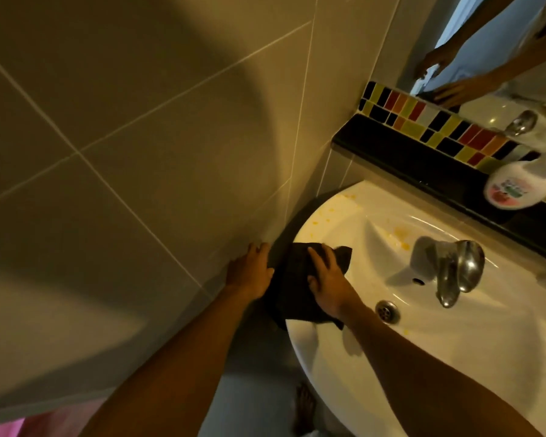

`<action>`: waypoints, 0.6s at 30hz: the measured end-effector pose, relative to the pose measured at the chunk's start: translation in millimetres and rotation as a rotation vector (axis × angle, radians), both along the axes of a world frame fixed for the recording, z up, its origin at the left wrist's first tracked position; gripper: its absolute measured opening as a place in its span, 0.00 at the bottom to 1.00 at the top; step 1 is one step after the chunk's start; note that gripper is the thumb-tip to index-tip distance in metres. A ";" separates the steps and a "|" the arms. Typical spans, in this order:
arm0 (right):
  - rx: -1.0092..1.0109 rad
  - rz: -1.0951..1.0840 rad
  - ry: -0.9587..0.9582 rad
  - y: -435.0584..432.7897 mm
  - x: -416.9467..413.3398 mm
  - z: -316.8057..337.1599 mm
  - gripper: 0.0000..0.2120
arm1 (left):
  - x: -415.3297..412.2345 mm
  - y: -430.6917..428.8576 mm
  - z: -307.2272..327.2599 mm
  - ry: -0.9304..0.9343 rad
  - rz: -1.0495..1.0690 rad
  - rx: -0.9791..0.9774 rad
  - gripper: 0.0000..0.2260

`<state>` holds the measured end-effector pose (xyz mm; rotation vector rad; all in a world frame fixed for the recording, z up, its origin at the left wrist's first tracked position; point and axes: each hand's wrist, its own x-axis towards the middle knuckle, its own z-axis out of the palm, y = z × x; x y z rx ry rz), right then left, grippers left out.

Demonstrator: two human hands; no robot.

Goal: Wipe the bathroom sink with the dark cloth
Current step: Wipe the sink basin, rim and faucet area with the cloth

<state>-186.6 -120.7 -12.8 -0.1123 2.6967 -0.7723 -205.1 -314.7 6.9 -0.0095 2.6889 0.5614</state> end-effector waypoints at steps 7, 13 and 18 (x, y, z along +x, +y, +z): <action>0.076 0.103 0.087 -32.8 8.8 -45.6 0.27 | 48.1 12.5 -41.1 -0.097 0.083 -0.002 0.19; 0.131 0.123 0.156 -32.8 -27.1 -57.2 0.32 | 53.3 31.9 -52.7 -0.014 0.147 0.100 0.15; 0.151 0.127 0.189 -23.7 -60.3 -56.0 0.29 | 38.3 46.7 -53.8 0.048 0.281 0.167 0.18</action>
